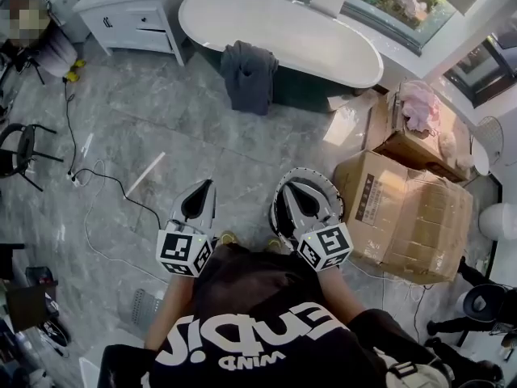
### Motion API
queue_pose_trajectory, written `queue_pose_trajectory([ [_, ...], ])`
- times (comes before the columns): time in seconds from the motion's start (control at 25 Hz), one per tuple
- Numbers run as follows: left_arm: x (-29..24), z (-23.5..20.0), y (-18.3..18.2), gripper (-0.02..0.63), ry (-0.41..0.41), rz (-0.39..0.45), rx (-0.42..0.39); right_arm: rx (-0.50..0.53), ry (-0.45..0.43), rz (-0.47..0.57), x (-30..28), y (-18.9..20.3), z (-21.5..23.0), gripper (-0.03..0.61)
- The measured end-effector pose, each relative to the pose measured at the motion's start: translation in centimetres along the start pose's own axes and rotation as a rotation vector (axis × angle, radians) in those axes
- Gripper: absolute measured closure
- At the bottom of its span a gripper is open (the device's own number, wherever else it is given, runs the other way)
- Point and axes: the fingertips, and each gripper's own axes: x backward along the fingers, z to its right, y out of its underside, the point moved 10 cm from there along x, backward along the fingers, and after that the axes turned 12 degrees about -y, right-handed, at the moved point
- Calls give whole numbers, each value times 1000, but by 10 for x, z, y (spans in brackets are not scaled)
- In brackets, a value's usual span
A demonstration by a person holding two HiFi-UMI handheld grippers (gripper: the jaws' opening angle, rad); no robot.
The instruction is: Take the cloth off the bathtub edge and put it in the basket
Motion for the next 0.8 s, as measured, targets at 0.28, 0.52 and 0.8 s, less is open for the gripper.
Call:
queue_pose_trajectory([
  [0.28, -5, -38, 2, 617, 44, -5, -9, -1, -5, -3, -33, 8, -25, 569],
  [0.52, -12, -64, 3, 617, 63, -3, 17, -1, 37, -12, -52, 9, -32, 569],
  [0.8, -47, -77, -3, 617, 92, -3, 20, 4, 62, -15, -82, -3, -11, 569],
])
